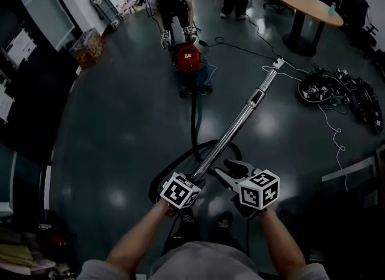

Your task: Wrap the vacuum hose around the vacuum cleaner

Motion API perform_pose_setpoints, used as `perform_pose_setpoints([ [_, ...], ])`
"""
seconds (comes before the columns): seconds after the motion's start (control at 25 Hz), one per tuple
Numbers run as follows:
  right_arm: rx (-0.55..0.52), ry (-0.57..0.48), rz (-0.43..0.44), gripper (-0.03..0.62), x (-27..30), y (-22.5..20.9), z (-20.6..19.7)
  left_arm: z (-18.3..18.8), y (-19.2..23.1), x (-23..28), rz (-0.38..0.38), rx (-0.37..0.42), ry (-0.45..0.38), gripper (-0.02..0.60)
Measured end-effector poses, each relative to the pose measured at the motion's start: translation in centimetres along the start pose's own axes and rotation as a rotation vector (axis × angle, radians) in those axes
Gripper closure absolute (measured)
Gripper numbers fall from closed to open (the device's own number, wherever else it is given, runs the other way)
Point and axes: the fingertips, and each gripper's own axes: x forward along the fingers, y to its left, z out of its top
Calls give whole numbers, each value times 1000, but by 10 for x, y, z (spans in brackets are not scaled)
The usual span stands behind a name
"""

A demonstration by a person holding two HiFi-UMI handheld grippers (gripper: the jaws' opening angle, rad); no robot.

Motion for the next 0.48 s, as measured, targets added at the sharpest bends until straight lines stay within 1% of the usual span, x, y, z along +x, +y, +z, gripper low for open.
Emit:
perform_pose_setpoints([
  [0.12,142,-36,22,430,16,-4,7,4,7,-6,-8,-69,-46,472],
  [0.16,194,-55,33,397,23,-4,12,4,10,-8,-14,-87,-62,472],
  [0.28,351,-119,58,344,43,-4,31,1,23,-15,-33,-130,-97,472],
  [0.36,414,-144,43,339,61,-3,41,-2,35,-20,-44,-147,-107,472],
  [0.48,478,-161,-5,339,94,-5,51,-4,54,-21,-69,-153,-118,472],
])
